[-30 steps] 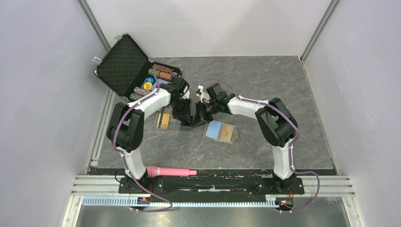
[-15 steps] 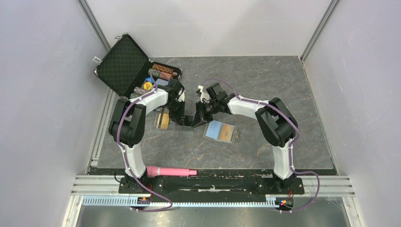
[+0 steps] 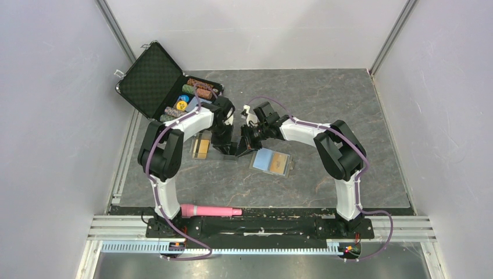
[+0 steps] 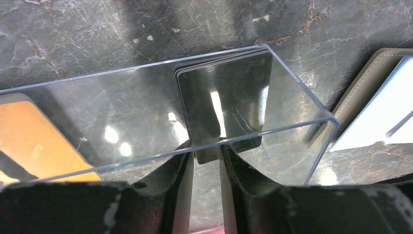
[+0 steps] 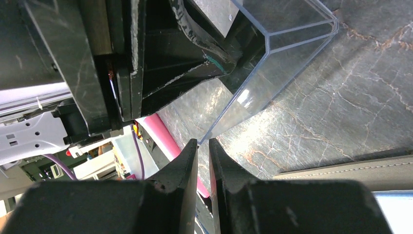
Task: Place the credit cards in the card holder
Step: Pick up the credit card from the storage box.
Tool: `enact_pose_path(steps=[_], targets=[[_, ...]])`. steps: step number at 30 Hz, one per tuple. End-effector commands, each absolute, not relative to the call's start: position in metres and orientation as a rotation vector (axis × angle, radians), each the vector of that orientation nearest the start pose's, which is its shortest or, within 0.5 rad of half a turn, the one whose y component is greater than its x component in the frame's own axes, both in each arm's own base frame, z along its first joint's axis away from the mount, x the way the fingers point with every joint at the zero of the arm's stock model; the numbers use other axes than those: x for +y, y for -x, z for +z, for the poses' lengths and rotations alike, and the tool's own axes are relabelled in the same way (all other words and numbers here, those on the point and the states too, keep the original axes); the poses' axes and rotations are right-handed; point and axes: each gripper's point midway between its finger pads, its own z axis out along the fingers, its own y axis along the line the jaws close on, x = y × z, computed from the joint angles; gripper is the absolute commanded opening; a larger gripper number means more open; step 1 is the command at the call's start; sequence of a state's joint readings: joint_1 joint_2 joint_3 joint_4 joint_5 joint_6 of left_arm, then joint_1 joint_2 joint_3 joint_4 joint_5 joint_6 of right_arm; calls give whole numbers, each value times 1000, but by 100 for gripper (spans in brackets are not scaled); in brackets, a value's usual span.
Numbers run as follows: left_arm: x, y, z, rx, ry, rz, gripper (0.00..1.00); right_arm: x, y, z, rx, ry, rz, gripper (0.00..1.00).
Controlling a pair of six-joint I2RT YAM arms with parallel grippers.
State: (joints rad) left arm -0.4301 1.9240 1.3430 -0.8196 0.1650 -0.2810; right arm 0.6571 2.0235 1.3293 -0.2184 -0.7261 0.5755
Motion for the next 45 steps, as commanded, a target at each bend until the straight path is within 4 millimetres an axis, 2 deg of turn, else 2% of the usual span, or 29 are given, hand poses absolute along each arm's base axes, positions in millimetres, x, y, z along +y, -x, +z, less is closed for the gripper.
enact_pose_path(steps=[1, 4, 7, 11, 15, 19, 24, 25, 33, 38, 45], targets=[[-201, -308, 37, 2969, -383, -328, 29, 381, -274, 65, 2662, 487, 1319, 16], [-200, -307, 38, 2968, -422, -262, 24, 381, -274, 65, 2661, 489, 1321, 15], [-198, -305, 35, 2974, -483, -178, 25, 380, -273, 65, 2663, 491, 1320, 15], [-203, -302, 33, 2977, -520, -170, 25, 380, -273, 65, 2664, 495, 1318, 16], [-215, -300, 35, 2975, -512, -267, 25, 379, -272, 64, 2666, 497, 1314, 16], [-227, -301, 40, 2958, -492, -357, 20, 378, -271, 64, 2667, 497, 1312, 15], [-236, -303, 51, 2921, -436, -467, 3, 377, -271, 64, 2668, 494, 1310, 15], [-236, -305, 54, 2910, -417, -487, 2, 377, -270, 65, 2667, 496, 1310, 15], [-238, -307, 67, 2864, -309, -656, 2, 376, -269, 64, 2670, 494, 1304, 15], [-244, -306, 72, 2854, -316, -756, 3, 376, -270, 64, 2669, 492, 1303, 16], [-247, -302, 75, 2843, -347, -821, 18, 376, -271, 65, 2662, 496, 1302, 16]])
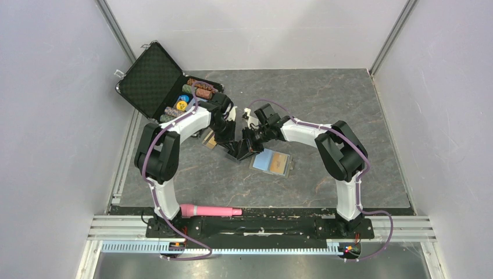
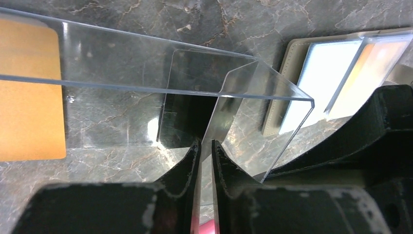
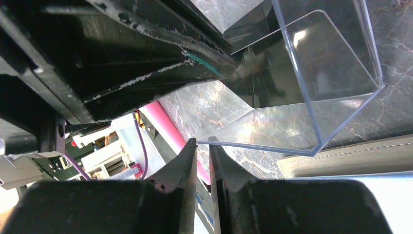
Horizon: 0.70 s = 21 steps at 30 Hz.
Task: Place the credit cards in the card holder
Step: Pick up the credit card from the storage box.
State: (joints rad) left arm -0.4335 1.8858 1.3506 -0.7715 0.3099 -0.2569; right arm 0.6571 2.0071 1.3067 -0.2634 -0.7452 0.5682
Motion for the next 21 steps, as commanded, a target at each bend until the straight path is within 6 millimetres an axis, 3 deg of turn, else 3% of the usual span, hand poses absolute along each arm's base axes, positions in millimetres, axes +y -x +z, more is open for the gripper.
enact_pose_path(steps=[1, 9, 14, 21], targets=[[-246, -300, 72, 2850, -351, -821, 20, 377, -271, 66, 2660, 496, 1303, 15], [-250, -293, 58, 2885, -369, -873, 19, 378, -272, 66, 2657, 497, 1304, 16], [-257, -295, 70, 2837, -368, -949, 15, 377, -273, 67, 2656, 495, 1302, 15], [-251, -296, 80, 2821, -366, -908, 15, 379, -275, 70, 2647, 498, 1301, 16]])
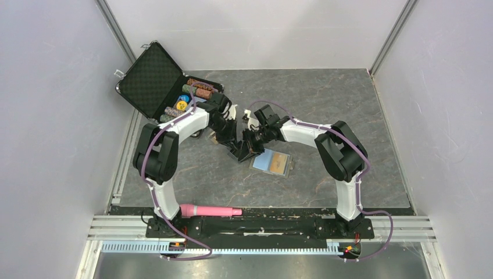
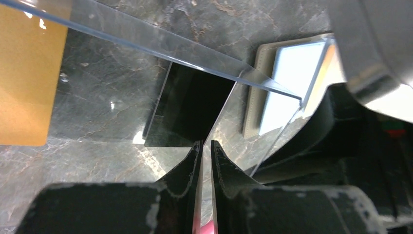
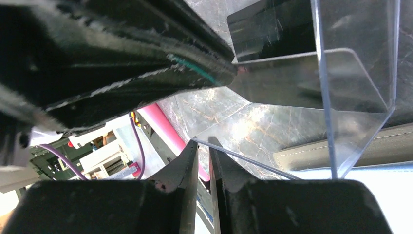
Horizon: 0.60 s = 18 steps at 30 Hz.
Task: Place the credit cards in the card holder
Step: Pick up the credit card from the storage box.
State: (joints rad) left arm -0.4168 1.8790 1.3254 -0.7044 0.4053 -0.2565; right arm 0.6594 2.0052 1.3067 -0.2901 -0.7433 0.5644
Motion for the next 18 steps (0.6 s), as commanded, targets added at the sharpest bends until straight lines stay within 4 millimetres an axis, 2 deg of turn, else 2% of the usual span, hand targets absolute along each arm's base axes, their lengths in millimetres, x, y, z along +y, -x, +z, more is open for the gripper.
enact_pose_path(steps=[1, 14, 18], targets=[[-250, -295, 80, 2825, -367, -903, 15, 379, -276, 70, 2647, 498, 1301, 16], [-239, -282, 54, 2917, -461, -850, 20, 380, -277, 70, 2644, 500, 1304, 15], [-240, -279, 51, 2923, -483, -869, 20, 381, -278, 71, 2644, 498, 1303, 15]])
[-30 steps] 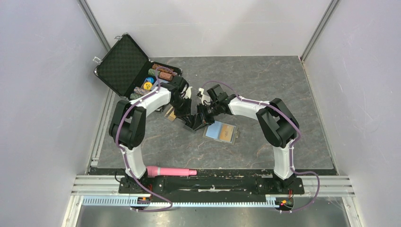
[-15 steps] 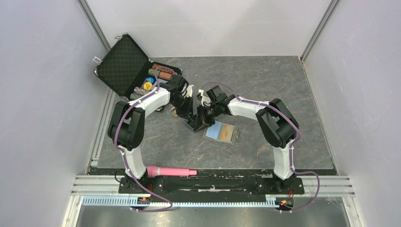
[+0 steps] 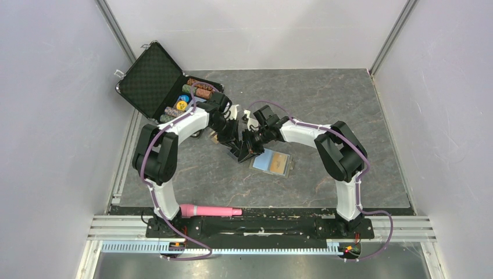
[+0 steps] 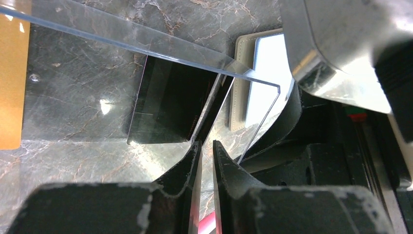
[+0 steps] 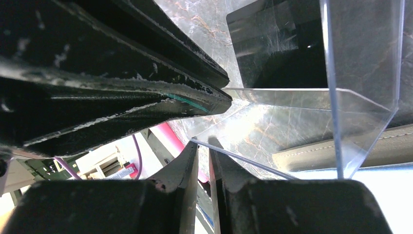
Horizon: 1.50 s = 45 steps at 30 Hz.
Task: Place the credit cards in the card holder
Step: Pick up the credit card from the storage box.
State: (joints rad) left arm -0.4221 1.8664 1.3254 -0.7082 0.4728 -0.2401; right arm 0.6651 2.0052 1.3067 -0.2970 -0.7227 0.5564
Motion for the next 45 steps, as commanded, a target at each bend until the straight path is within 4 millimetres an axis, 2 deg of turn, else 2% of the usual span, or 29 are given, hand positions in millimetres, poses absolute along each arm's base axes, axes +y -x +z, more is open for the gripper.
enact_pose_path(steps=[1, 6, 11, 18, 25, 28, 31, 33, 45], targets=[[-240, -278, 51, 2926, -486, -869, 20, 381, -278, 71, 2644, 501, 1302, 16], [-243, -273, 51, 2930, -507, -924, 19, 381, -279, 72, 2640, 502, 1304, 16], [-240, -273, 46, 2941, -508, -895, 19, 378, -283, 77, 2623, 497, 1302, 15], [-219, -277, 30, 2996, -497, -684, 23, 365, -297, 92, 2570, 466, 1269, 16], [-206, -286, 26, 2998, -456, -538, 22, 344, -309, 106, 2529, 419, 1237, 18], [-204, -292, 28, 2978, -412, -499, 29, 339, -310, 107, 2525, 408, 1229, 19], [-209, -299, 32, 2951, -384, -544, 36, 336, -311, 108, 2521, 405, 1224, 20], [-216, -302, 34, 2933, -378, -613, 37, 334, -310, 107, 2522, 404, 1223, 20], [-223, -310, 30, 2931, -338, -713, 30, 330, -309, 108, 2517, 406, 1220, 20]])
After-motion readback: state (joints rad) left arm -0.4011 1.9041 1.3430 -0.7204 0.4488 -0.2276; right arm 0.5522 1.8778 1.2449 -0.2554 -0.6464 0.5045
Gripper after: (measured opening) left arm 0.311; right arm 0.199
